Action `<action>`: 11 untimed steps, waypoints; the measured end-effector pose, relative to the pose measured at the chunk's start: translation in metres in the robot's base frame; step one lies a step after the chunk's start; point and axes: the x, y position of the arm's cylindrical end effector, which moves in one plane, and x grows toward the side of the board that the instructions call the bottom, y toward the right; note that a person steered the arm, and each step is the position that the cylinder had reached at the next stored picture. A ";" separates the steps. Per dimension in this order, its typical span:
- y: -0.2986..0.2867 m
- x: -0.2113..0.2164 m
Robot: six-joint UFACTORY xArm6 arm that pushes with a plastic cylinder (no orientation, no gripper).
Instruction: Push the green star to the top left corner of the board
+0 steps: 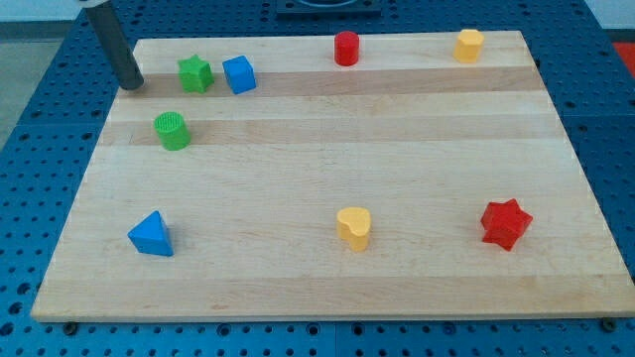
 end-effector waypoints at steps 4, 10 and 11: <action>0.120 0.015; 0.093 0.008; 0.077 -0.001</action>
